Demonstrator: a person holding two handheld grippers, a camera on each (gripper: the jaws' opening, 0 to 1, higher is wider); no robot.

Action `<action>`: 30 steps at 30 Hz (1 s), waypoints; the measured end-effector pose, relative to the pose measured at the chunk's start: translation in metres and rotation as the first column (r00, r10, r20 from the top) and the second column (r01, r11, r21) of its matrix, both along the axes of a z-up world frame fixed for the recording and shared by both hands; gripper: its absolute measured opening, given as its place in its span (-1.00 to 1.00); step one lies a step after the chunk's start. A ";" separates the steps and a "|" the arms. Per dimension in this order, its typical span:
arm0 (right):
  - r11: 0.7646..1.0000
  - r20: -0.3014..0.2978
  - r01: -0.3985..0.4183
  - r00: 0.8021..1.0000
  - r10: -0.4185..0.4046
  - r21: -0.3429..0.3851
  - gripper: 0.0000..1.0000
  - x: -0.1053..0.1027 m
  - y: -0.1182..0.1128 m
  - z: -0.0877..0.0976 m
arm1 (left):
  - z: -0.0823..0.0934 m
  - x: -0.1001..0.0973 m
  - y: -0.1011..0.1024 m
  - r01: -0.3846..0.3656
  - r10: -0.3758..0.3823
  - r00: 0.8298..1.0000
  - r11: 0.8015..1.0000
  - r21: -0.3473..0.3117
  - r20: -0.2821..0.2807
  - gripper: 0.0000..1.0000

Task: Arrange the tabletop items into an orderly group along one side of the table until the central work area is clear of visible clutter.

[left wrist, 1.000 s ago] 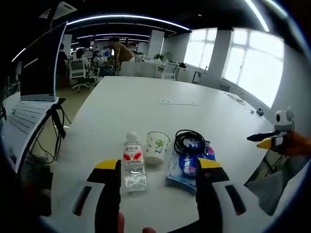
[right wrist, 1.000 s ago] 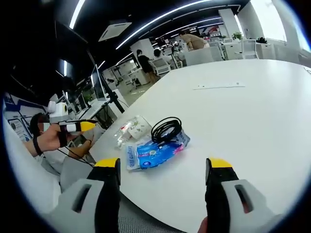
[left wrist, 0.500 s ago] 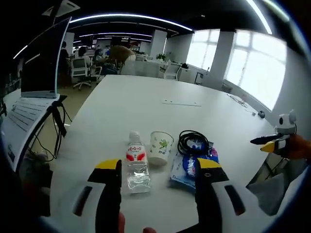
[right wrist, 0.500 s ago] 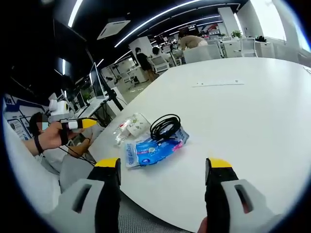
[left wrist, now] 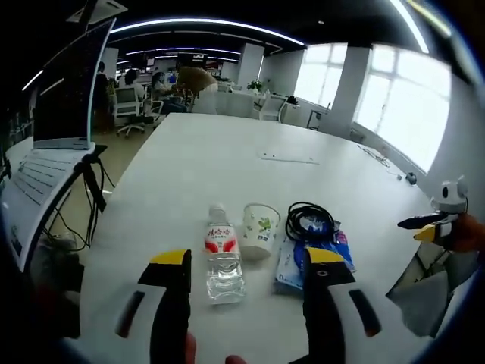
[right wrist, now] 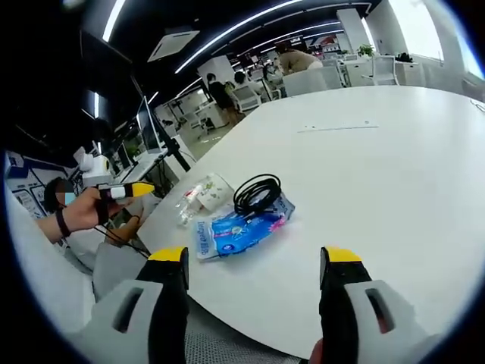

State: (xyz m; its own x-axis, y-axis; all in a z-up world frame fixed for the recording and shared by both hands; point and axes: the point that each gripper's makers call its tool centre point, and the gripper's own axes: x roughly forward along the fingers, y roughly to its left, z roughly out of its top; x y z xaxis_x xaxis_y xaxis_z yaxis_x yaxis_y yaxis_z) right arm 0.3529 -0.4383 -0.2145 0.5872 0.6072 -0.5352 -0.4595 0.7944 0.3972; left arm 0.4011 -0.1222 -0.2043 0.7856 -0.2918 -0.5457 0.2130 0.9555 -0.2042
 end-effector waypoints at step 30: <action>1.000 -0.025 0.026 0.999 -0.026 -0.014 0.38 -0.002 0.003 -0.004 | -0.014 0.028 0.002 0.024 -0.023 0.999 0.999 0.022 -0.043 0.09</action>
